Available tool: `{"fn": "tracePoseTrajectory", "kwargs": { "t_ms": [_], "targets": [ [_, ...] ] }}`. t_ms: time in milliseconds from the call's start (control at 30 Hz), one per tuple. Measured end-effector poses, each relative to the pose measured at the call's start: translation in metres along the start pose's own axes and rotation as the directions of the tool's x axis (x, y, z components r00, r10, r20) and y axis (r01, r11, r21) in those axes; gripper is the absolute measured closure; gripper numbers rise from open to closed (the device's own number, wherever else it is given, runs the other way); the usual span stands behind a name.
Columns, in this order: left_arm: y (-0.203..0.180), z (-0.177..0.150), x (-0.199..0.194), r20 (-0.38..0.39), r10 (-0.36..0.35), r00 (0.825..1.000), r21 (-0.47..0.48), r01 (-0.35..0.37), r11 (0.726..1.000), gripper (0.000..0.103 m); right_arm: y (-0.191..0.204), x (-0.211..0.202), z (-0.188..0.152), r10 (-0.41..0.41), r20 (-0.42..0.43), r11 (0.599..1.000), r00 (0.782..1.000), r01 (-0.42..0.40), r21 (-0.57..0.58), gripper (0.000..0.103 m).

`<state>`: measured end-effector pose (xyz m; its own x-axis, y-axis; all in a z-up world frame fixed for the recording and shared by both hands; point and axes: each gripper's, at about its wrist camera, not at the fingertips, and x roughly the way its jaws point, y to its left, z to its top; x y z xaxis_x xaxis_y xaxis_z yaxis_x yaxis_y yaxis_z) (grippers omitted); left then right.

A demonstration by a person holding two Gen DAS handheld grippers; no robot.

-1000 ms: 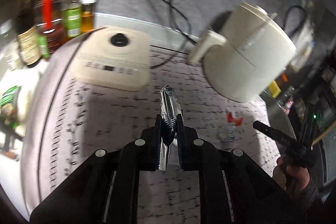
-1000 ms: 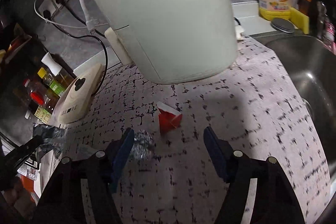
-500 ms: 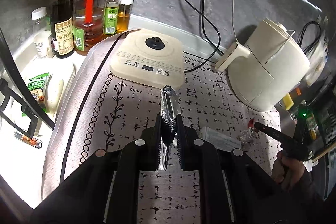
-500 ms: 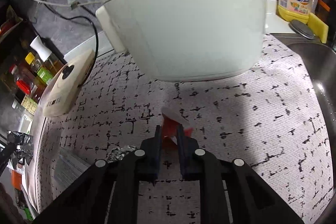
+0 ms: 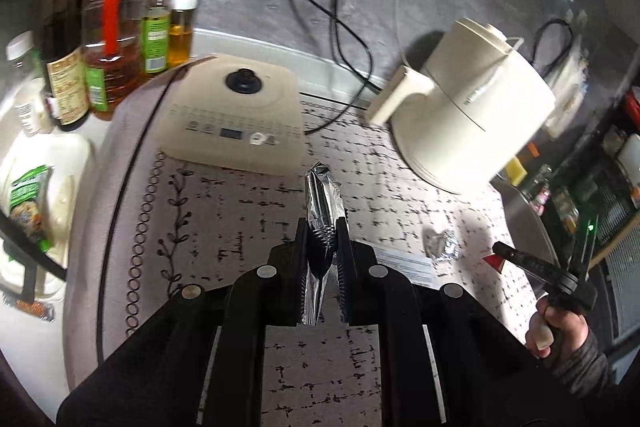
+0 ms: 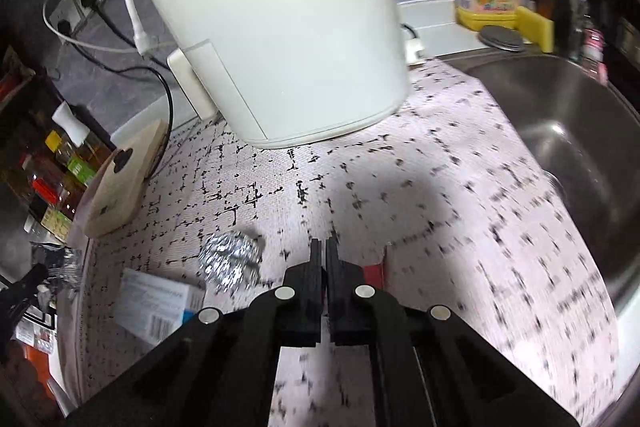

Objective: Collect trash
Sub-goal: 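Hold the foil packet in the left tool while the right tool grasps the small red scrap, then carry foil and red scrap over the white bin while opening both tools to drop them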

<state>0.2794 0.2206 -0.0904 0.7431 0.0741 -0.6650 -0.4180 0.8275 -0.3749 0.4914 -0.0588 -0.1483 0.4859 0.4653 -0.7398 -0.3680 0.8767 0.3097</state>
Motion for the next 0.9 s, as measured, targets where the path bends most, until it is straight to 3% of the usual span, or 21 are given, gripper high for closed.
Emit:
{"fn": "tracePoseTrajectory", "kwargs": {
  "t_ms": [400,900],
  "targets": [
    [-0.010,-0.013,0.027,-0.101,-0.161,0.982,0.084,0.169,0.982,0.090,-0.004,-0.062,-0.057,-0.098,0.032,0.993,0.995,0.095,0.076,0.100],
    [-0.012,-0.027,0.025,-0.122,-0.197,0.973,0.086,0.209,0.974,0.090,0.001,-0.102,-0.070,-0.068,0.092,0.994,0.993,0.059,0.097,0.100]
  ]
}}
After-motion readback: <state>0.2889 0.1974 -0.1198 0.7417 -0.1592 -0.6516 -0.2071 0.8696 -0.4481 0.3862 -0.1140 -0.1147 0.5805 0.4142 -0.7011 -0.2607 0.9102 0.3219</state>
